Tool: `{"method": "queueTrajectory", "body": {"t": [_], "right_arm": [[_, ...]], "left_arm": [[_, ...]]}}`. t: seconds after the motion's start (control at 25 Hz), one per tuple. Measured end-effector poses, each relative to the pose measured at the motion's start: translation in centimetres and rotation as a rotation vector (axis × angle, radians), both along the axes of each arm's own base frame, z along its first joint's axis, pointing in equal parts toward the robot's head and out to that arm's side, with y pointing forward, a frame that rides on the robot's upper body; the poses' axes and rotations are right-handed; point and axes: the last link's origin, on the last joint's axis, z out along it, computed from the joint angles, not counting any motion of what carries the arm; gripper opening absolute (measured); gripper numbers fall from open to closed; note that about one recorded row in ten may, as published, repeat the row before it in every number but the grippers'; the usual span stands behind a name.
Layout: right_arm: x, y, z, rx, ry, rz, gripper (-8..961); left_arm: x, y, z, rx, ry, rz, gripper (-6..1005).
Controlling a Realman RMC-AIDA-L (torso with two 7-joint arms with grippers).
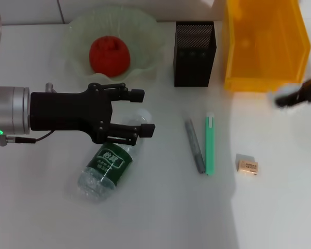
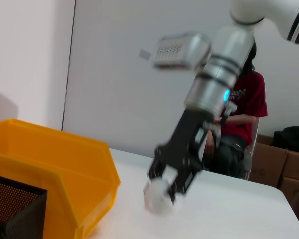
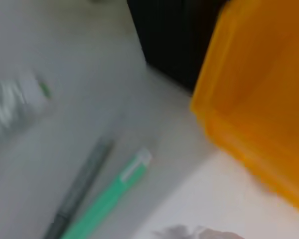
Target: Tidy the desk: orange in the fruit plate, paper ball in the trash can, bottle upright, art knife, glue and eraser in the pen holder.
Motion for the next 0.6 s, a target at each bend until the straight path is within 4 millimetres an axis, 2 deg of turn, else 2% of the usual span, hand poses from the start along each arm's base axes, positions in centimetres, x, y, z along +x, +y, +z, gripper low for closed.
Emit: {"method": "queueTrajectory", "body": {"t": [0.04, 0.08, 0.16, 0.2, 0.24, 0.32, 0.44, 0.6], "right_arm": [[-1.4, -0.3, 2.6, 0.1, 0.064, 0.053, 506], [-1.4, -0.3, 2.6, 0.1, 0.064, 0.053, 506], [-2.1, 0.2, 4.8, 0.223, 0.116, 0.101, 506], [-2.3, 0.7, 5.7, 0.291, 0.143, 0.123, 506], [-2.1, 2.0, 6.7, 0.395, 0.191, 0.14, 505], [-1.9, 2.5, 6.8, 0.418, 0.205, 0.145, 505], [-1.2, 4.3, 6.7, 0.466, 0.248, 0.145, 505], [-0.6, 5.6, 6.1, 0.478, 0.313, 0.167, 563]], "left_arm": [[0.0, 0.0, 0.0, 0.0, 0.0, 0.001, 859], [-0.1, 0.0, 0.0, 0.003, 0.001, 0.006, 859], [-0.2, 0.0, -0.1, 0.005, 0.001, 0.009, 859], [-0.2, 0.0, -0.1, 0.007, 0.001, 0.01, 859], [-0.1, 0.0, -0.2, 0.006, 0.0, 0.01, 859], [-0.1, 0.0, -0.2, 0.006, 0.0, 0.01, 859], [0.1, 0.0, -0.4, 0.005, -0.003, 0.007, 859], [0.0, 0.0, -0.5, 0.006, -0.004, 0.018, 859]]}}
